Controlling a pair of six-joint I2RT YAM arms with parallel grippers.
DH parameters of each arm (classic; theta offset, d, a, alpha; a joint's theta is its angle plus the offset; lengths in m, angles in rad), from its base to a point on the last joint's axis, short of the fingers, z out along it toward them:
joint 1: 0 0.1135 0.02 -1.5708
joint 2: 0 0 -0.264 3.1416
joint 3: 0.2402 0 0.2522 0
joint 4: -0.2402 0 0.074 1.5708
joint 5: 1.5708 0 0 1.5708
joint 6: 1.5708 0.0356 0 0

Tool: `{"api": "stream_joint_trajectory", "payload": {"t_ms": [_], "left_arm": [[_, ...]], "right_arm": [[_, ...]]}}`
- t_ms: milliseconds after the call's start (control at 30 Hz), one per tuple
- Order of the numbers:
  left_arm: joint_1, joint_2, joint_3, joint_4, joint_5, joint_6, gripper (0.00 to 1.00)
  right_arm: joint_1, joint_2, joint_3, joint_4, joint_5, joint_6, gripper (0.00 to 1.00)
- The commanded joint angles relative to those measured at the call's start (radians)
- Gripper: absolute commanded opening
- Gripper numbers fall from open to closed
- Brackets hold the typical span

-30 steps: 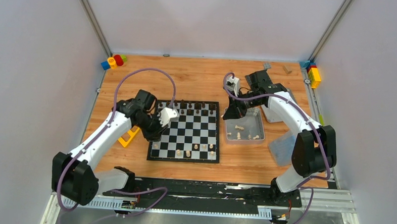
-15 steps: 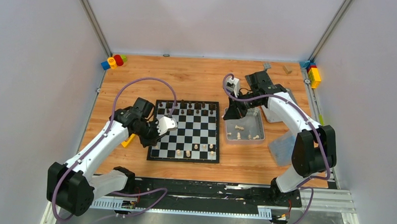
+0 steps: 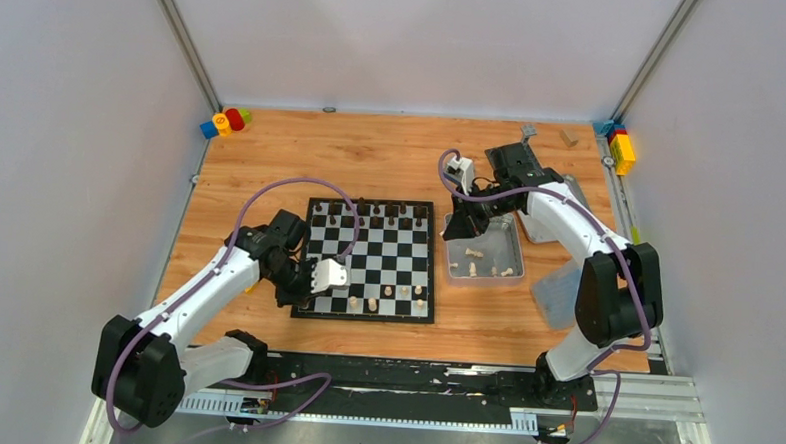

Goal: Set up the chess pieces on the board
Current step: Place the chess piece on the chessboard.

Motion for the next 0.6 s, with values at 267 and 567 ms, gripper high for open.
{"api": "stream_joint_trajectory", "payload": {"t_ms": [267, 567], "left_arm": [[-0.008, -0.005, -0.027, 0.031, 0.049, 0.115, 0.11], [-0.008, 0.006, -0.050, 0.047, 0.041, 0.116, 0.13]], "right_arm": [[0.014, 0.013, 0.001, 0.031, 0.005, -0.002, 0.00], [0.015, 0.013, 0.000, 0.030, 0.006, -0.002, 0.00]]}}
